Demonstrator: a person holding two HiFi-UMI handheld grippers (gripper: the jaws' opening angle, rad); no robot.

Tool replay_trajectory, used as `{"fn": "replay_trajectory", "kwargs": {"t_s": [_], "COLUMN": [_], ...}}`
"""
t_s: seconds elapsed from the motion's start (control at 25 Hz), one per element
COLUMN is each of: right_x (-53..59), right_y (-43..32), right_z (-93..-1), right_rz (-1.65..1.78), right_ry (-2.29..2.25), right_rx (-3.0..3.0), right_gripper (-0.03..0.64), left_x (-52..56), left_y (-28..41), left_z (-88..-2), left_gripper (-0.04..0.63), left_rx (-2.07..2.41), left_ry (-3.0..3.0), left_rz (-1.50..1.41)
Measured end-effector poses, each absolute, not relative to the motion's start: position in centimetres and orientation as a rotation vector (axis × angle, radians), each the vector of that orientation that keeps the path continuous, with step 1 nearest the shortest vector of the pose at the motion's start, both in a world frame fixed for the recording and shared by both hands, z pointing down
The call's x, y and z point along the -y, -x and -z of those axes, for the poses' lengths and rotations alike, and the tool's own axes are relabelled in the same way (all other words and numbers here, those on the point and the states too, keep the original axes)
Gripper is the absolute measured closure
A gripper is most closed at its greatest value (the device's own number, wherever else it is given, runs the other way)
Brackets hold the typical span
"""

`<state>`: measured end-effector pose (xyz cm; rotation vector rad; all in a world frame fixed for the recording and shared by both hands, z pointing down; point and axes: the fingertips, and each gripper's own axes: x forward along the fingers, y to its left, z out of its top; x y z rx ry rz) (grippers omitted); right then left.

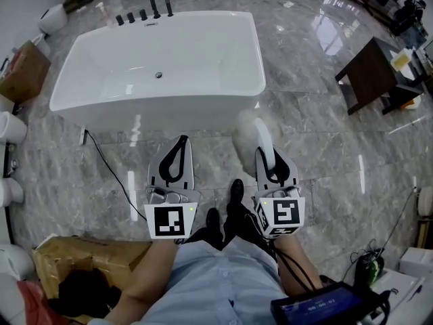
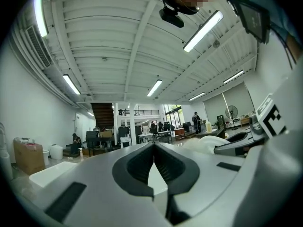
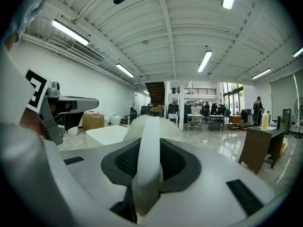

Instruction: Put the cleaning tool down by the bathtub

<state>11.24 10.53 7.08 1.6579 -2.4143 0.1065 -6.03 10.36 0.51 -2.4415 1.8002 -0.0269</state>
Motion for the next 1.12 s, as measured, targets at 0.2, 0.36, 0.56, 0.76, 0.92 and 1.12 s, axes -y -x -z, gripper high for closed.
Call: {"fn": "replay_trajectory", "kwargs": {"t_s": [0.2,0.36,0.56,0.76,0.92,1.12], "right_x": [-6.5,-2.5,2.7,7.5,11.1,13.5], "right_y": [-12.8,-13.9,-14.9,-15.4,-15.4,-14.8], "right_z": [-8.8,-10.4,-12.0,-12.1,-11.7,-11.3], "right_rz": [-0.16,-0.206,-0.237,-0.249,-0.235,-0.207], "right_ry": [-1.635,-1.604,-1.548,-1.498,-1.451,-1.363], "right_rx": [2.417,2.423,2.434,2.465,2.504,2.561], "right_gripper": [0.512,0.512,0.512,0.512,0.512,0.512], "left_x": [-6.5,-2.7,2.5,7.0,10.2,12.0], "left_y": [4.0,2.9,1.5,0.6,0.3,0.0], "left_z": [-1.5,-3.1,-4.7,-4.9,-4.2,-3.4], "left_gripper": [0.578,0.578,0.578,0.578,0.578,0.578], "left_rx": [-1.796,-1.824,-1.844,-1.888,-1.926,-1.968], "left_ry": [2.461,2.468,2.47,2.45,2.41,2.359], "left_rz": [0.05,0.126,0.175,0.21,0.197,0.181]}}
